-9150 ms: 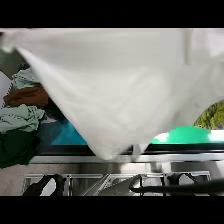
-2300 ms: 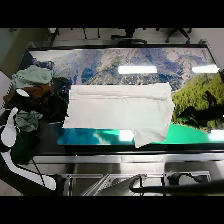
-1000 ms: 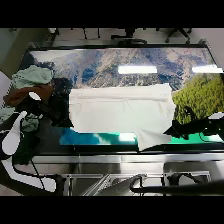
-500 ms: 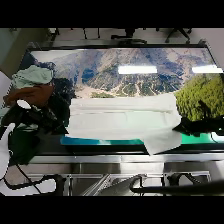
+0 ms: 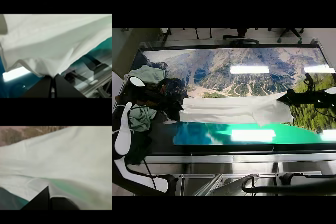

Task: Fold the shirts.

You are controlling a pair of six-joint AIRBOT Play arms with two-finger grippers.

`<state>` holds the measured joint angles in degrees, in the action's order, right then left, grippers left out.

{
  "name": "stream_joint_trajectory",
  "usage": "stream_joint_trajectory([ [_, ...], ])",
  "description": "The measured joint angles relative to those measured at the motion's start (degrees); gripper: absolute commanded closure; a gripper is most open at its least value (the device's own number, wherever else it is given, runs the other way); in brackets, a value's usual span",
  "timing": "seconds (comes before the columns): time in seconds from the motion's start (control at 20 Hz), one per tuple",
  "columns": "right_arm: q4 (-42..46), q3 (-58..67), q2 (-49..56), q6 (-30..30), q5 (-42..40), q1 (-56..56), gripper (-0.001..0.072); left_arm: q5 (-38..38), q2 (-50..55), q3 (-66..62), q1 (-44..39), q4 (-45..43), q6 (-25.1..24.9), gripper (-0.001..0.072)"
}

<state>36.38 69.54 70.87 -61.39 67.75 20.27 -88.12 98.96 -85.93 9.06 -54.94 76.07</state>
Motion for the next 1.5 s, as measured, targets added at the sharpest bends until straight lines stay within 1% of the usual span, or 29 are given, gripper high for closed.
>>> stream_joint_trajectory([
  [0.1,-0.4,5.2,6.7,0.7,-1.1,-1.0,0.0692,0.3,4.7,-5.0,-0.5,0.7,0.1,0.0691],
  [0.15,-0.5,7.1,9.3,1.0,-1.7,-1.3,0.0658,0.4,6.8,-7.3,-0.8,1.2,0.3,0.0689],
  [0.2,-0.7,8.7,11.6,1.2,-2.4,-1.5,0.0492,0.5,8.9,-9.7,-1.2,1.5,0.3,0.0603],
  [0.25,-0.7,10.0,13.3,2.0,-3.0,-1.6,0.0386,0.4,10.6,-11.9,-1.4,1.7,0.5,0.0207],
  [0.3,-0.7,11.1,14.3,2.8,-3.3,-1.7,0.0320,-0.2,12.4,-14.3,-1.6,2.0,0.8,0.0002],
  [0.35,-0.4,12.2,14.9,3.5,-3.3,-1.6,0.0219,-0.8,13.7,-16.3,-1.8,2.1,1.5,0.0002],
  [0.4,0.6,13.5,15.0,4.2,-2.9,-1.3,0.0058,-1.7,14.8,-18.4,-1.8,2.1,1.8,0.0002],
  [0.45,2.3,14.6,14.7,4.5,-2.2,-0.9,0.0007,-2.5,15.4,-20.1,-1.8,2.1,2.3,0.0002],
  [0.55,8.2,16.1,13.2,4.8,-0.5,0.3,0.0007,-3.9,15.9,-23.3,-1.6,2.5,3.0,0.0002],
  [0.7,16.3,16.6,11.8,3.3,3.3,1.4,0.0007,-5.3,15.4,-26.7,-1.2,2.5,4.2,0.0002],
  [0.85,20.8,15.0,11.9,2.4,5.9,1.8,0.0007,-6.8,14.4,-28.4,-1.4,2.5,5.0,0.0003],
  [1.0,23.3,14.2,13.0,1.8,6.3,2.0,0.0007,-8.7,13.8,-29.0,-2.2,2.6,5.6,0.0002],
  [1.2,24.0,14.1,14.1,1.4,6.1,2.1,0.0007,-10.6,13.5,-29.2,-3.8,2.6,6.1,0.0002],
  [1.5,26.4,14.4,12.0,1.4,4.6,2.2,0.0007,-11.6,13.4,-29.3,-5.8,2.7,6.4,0.0002],
])
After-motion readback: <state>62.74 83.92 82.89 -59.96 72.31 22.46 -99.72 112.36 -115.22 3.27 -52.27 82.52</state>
